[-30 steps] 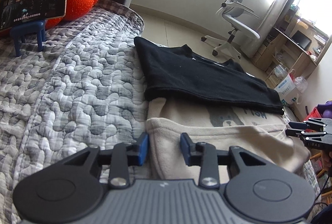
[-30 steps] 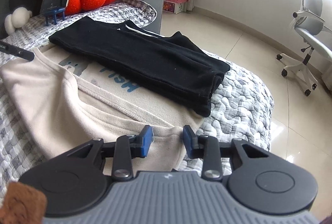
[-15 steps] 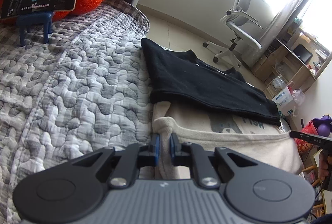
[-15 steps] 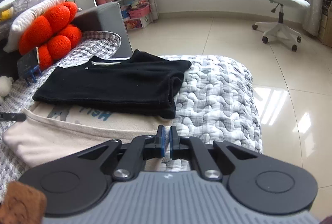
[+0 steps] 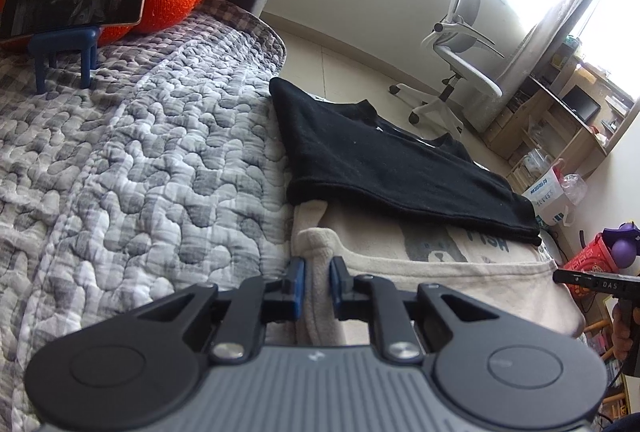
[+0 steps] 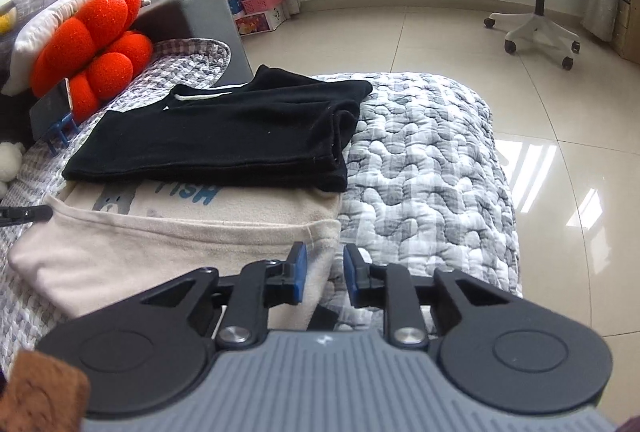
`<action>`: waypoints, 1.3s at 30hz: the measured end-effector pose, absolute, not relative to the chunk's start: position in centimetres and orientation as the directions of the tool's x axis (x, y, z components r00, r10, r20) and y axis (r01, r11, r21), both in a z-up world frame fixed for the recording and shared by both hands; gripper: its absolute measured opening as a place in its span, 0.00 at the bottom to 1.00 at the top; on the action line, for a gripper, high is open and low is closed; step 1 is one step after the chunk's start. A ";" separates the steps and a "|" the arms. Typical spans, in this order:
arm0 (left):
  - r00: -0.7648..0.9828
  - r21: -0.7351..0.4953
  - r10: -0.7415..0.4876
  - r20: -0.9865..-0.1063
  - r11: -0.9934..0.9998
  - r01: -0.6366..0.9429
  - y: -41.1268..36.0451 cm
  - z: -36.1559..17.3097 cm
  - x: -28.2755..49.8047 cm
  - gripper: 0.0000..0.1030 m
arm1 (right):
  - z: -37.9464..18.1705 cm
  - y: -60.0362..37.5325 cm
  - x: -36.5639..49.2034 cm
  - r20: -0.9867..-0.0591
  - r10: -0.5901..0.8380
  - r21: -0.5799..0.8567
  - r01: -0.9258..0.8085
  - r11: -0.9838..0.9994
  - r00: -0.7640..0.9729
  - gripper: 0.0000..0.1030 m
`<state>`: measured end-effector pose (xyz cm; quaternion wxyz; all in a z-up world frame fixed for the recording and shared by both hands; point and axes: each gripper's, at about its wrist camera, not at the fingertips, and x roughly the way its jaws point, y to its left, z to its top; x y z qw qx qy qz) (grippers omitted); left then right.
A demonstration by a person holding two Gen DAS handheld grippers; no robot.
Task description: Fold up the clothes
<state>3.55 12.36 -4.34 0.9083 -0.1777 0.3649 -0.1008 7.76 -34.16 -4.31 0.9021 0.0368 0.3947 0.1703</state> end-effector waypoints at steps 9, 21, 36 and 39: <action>0.754 -0.351 -0.282 -0.593 0.934 0.073 12.2 -3.4 3.2 0.08 | -3.2 -34.1 7.5 -0.664 0.317 0.214 -0.235 0.948 0.677 0.04; 0.768 -0.312 -0.239 -0.594 0.949 0.054 11.6 -3.8 3.4 0.08 | -3.6 -33.1 7.9 -0.680 0.239 0.148 -0.189 0.971 0.693 0.04; 0.775 -0.404 -0.219 -0.593 0.914 -0.051 13.3 -3.0 1.8 0.41 | -3.3 -33.5 6.1 -0.696 0.268 0.185 -0.194 0.963 0.667 0.15; 0.770 -0.410 -0.217 -0.600 0.910 -0.063 12.9 -3.1 1.0 0.41 | -3.1 -33.6 5.1 -0.705 0.285 0.199 -0.205 0.958 0.650 0.15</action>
